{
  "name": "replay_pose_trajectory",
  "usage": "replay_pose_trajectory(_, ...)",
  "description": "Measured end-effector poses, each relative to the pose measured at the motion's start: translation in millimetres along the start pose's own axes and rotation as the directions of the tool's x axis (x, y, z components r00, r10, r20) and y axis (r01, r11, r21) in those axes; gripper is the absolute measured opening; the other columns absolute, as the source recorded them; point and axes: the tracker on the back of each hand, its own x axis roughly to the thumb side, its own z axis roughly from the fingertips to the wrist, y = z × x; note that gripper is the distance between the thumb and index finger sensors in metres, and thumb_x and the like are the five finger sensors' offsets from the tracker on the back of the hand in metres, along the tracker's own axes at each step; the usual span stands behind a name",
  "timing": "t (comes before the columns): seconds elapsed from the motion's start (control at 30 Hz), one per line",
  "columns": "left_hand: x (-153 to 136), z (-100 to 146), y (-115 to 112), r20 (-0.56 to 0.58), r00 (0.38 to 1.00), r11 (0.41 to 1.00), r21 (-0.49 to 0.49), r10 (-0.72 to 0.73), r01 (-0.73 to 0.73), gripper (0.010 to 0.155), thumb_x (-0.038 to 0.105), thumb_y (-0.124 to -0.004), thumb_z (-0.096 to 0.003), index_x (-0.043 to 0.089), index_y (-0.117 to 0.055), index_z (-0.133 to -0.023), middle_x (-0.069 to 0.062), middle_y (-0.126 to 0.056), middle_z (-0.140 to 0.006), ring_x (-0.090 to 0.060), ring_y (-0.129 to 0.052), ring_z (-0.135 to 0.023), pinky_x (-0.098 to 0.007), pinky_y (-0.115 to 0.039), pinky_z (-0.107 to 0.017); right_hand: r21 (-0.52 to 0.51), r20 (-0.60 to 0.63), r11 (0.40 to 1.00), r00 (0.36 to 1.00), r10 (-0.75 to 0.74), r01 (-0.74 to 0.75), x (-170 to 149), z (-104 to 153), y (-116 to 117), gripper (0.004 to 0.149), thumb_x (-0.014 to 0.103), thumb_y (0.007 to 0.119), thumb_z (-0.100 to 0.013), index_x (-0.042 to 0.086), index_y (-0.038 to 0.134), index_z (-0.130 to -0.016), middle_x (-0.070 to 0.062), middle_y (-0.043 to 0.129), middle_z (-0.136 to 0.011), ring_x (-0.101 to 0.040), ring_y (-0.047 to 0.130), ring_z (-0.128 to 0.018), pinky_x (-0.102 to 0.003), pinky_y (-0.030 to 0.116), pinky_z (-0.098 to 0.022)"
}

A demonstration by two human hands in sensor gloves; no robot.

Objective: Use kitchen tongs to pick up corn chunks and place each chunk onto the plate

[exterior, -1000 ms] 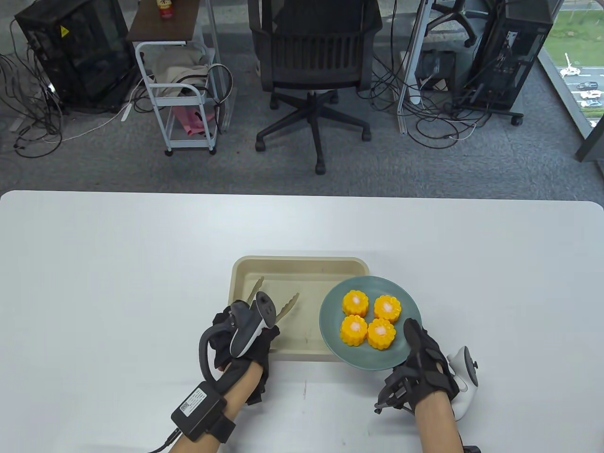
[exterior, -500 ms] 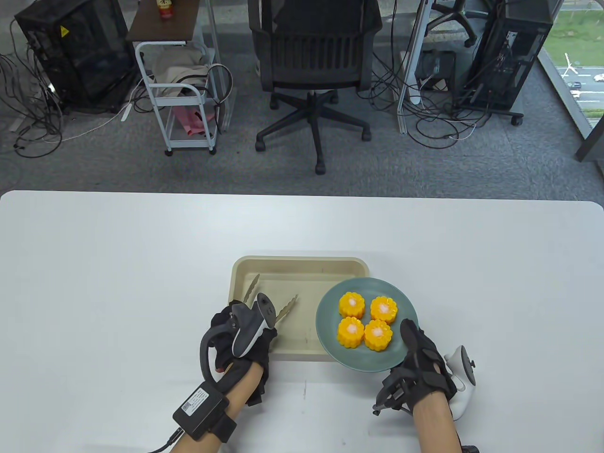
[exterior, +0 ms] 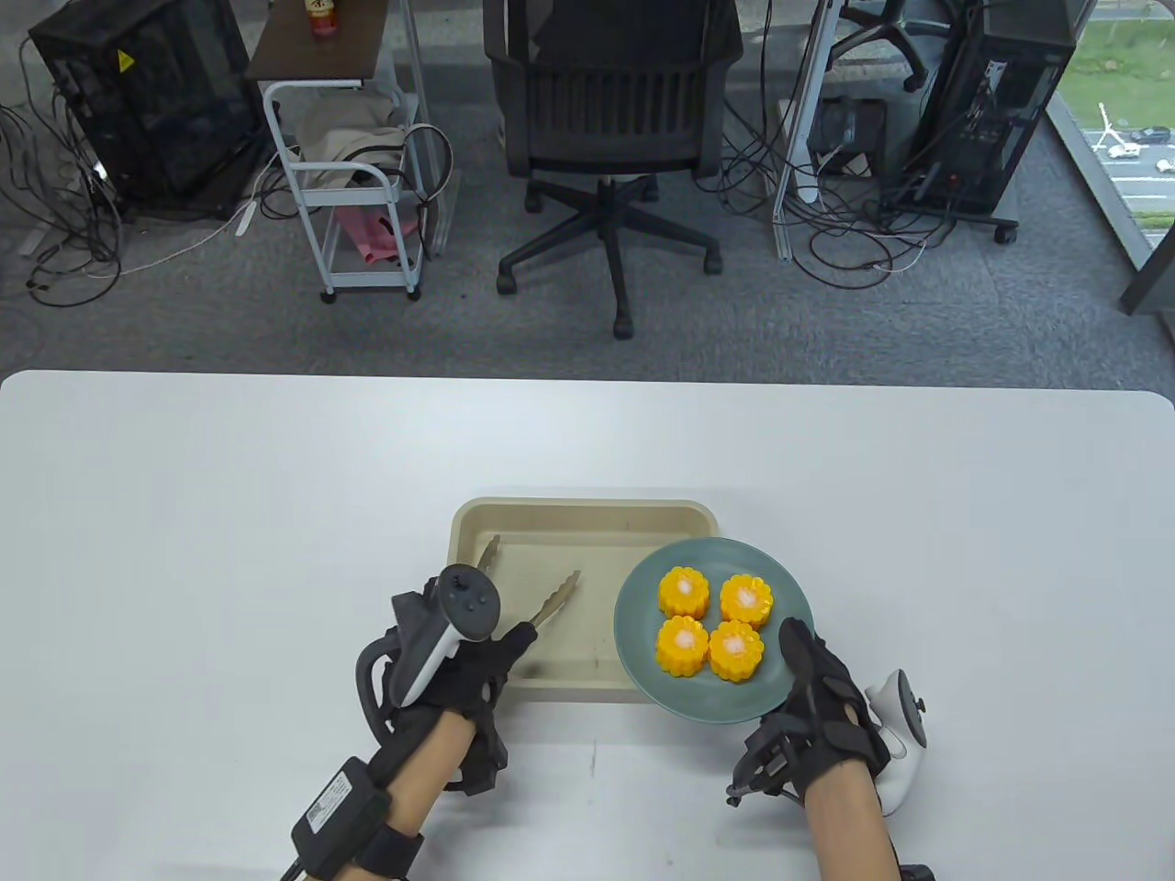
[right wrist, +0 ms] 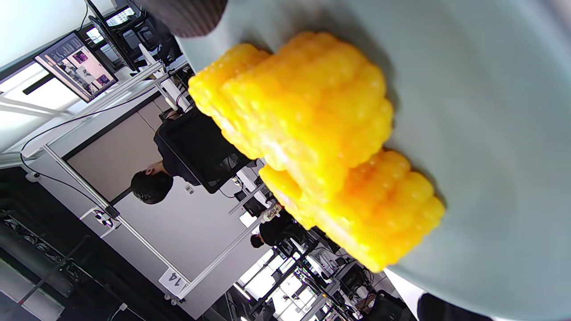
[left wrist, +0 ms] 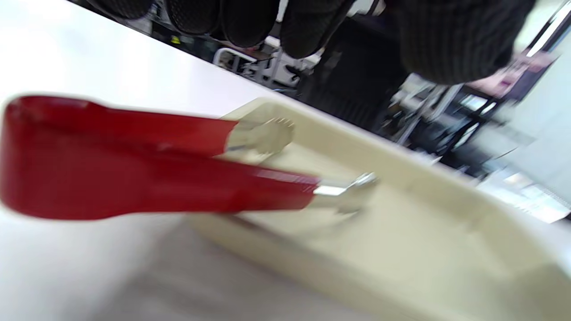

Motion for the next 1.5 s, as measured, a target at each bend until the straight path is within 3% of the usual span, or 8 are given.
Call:
replay_pose_trajectory(0.07,-7,4,7,0.161,0.975,0.988,0.011,0.151,-0.155,0.082,0.061,-0.071,-0.0447,0.026,-0.044,-0.113,-0.009,-0.025,-0.121,-0.042,-0.023,-0.116,-0.077,-0.031,-0.072,-0.001,0.002,1.0,1.0,-0.002,0.002,0,0,0,0.054,0.038,0.061,-0.052,0.02,0.053,-0.103,-0.017,0.073,-0.104,-0.036,0.088,-0.087,-0.044,0.086,-0.058)
replay_pose_trajectory(0.13,-16,8,10,0.301,0.909,0.956,-0.031,0.288,-0.293,0.081,0.059,-0.071,-0.0454,0.029,-0.041,-0.114,-0.004,-0.02,-0.123,-0.035,-0.012,-0.118,-0.077,-0.026,-0.072,-0.002,0.008,1.0,1.0,0.001,-0.001,1,0,0,0.054,0.038,0.061,-0.052,0.021,0.053,-0.103,-0.017,0.073,-0.104,-0.036,0.088,-0.088,-0.044,0.086,-0.058)
replay_pose_trajectory(0.23,-30,13,4,0.404,0.857,0.945,-0.066,0.319,-0.321,0.079,0.059,-0.071,-0.0457,0.04,-0.036,-0.113,0.005,-0.011,-0.122,-0.025,0.002,-0.116,-0.076,-0.014,-0.072,-0.002,0.009,1.0,1.0,-0.003,0.003,1,0,-1,0.054,0.039,0.061,-0.052,0.022,0.054,-0.103,-0.016,0.074,-0.105,-0.036,0.088,-0.088,-0.044,0.086,-0.059)
replay_pose_trajectory(0.33,-34,13,-7,0.369,0.88,0.953,-0.155,0.3,-0.26,0.08,0.061,-0.07,-0.0453,0.044,-0.032,-0.113,0.01,-0.004,-0.12,-0.021,0.01,-0.113,-0.074,-0.003,-0.07,-0.004,0.005,1.0,1.0,-0.008,0.008,0,0,-2,0.054,0.039,0.06,-0.052,0.023,0.054,-0.103,-0.016,0.074,-0.105,-0.036,0.087,-0.088,-0.044,0.085,-0.059)
replay_pose_trajectory(0.43,-31,14,-12,0.386,0.88,0.961,-0.108,0.276,-0.254,0.079,0.061,-0.07,-0.0451,0.043,-0.033,-0.113,0.009,-0.003,-0.12,-0.021,0.011,-0.113,-0.074,-0.002,-0.07,0.003,-0.006,1.0,1.0,-0.014,0.014,0,-2,-5,0.054,0.039,0.06,-0.052,0.023,0.053,-0.104,-0.016,0.073,-0.105,-0.036,0.086,-0.089,-0.044,0.085,-0.06)
replay_pose_trajectory(0.7,-28,15,-17,0.369,0.894,0.966,-0.148,0.254,-0.214,0.08,0.062,-0.069,-0.045,0.042,-0.031,-0.113,0.011,-0.003,-0.119,-0.021,0.012,-0.113,-0.074,-0.003,-0.07,-0.02,-0.001,0.999,1.0,-0.028,0.028,11,-7,-23,0.055,0.04,0.061,-0.053,0.025,0.052,-0.105,-0.016,0.071,-0.107,-0.037,0.083,-0.091,-0.046,0.082,-0.062)
replay_pose_trajectory(0.9,-28,16,-16,0.341,0.914,0.975,-0.105,0.221,-0.197,0.082,0.062,-0.069,-0.0451,0.041,-0.029,-0.113,0.011,-0.001,-0.119,-0.022,0.012,-0.112,-0.074,-0.002,-0.07,-0.113,0.027,0.99,0.996,-0.079,0.082,19,-12,-49,0.054,0.04,0.06,-0.053,0.026,0.052,-0.105,-0.014,0.07,-0.108,-0.037,0.083,-0.092,-0.047,0.081,-0.063)
replay_pose_trajectory(1.5,-27,13,-19,0.336,0.915,0.973,-0.134,0.223,-0.188,0.081,0.062,-0.069,-0.045,0.04,-0.031,-0.113,0.008,-0.006,-0.12,-0.024,0.008,-0.113,-0.074,-0.007,-0.07,-0.407,0.019,0.905,0.991,-0.129,0.125,19,-20,-120,0.055,0.041,0.059,-0.053,0.03,0.05,-0.106,-0.013,0.066,-0.112,-0.037,0.077,-0.097,-0.048,0.077,-0.067)
